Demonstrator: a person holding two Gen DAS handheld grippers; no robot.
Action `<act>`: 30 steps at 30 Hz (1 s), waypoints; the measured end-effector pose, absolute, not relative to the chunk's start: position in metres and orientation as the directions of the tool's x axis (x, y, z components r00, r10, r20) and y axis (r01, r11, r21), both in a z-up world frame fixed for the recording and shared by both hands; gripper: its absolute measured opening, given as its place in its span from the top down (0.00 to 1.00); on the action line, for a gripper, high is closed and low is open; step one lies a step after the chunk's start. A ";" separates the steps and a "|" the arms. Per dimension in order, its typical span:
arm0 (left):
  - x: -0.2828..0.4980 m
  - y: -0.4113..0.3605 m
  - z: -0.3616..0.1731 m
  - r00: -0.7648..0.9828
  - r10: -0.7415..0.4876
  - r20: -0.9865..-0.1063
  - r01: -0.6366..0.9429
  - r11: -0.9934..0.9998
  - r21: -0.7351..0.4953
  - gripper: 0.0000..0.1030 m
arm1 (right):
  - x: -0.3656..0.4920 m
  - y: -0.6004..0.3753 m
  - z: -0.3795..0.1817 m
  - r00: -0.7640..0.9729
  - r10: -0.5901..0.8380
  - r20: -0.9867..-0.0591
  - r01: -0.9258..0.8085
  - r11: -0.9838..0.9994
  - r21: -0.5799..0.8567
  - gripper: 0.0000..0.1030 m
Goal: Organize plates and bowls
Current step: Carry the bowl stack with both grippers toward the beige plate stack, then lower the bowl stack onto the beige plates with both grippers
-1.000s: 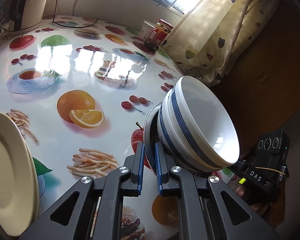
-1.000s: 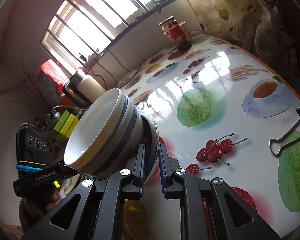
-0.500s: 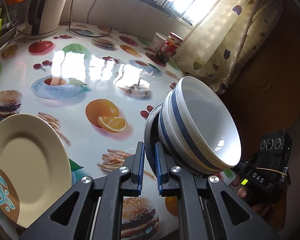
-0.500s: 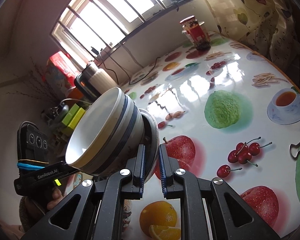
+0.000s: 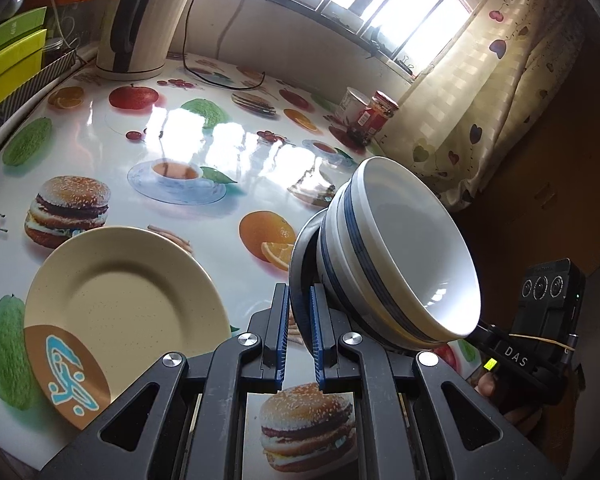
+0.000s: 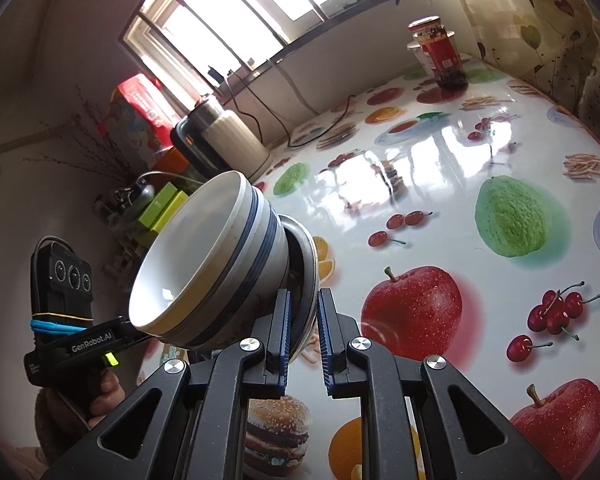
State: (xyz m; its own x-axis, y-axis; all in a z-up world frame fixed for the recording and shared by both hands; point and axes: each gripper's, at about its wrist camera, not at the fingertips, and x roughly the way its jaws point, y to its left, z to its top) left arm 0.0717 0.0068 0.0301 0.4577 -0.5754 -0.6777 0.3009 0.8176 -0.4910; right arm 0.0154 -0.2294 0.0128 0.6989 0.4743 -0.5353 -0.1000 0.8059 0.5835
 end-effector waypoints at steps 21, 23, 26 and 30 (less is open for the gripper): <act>0.072 0.088 0.024 0.538 -0.472 -0.698 0.146 0.868 -0.474 0.92 | 0.053 -0.153 0.010 0.607 0.573 -0.551 -0.214 0.786 0.581 0.87; 0.072 0.094 0.023 0.545 -0.482 -0.687 0.137 0.859 -0.494 0.95 | 0.058 -0.143 0.007 0.591 0.566 -0.575 -0.218 0.798 0.562 0.87; 0.070 0.096 0.026 0.561 -0.452 -0.694 0.138 0.877 -0.460 0.95 | 0.060 -0.140 0.005 0.594 0.568 -0.570 -0.217 0.795 0.567 0.87; 0.070 0.112 0.021 0.561 -0.452 -0.694 0.098 0.868 -0.487 0.95 | 0.067 -0.131 0.005 0.584 0.566 -0.582 -0.218 0.800 0.559 0.87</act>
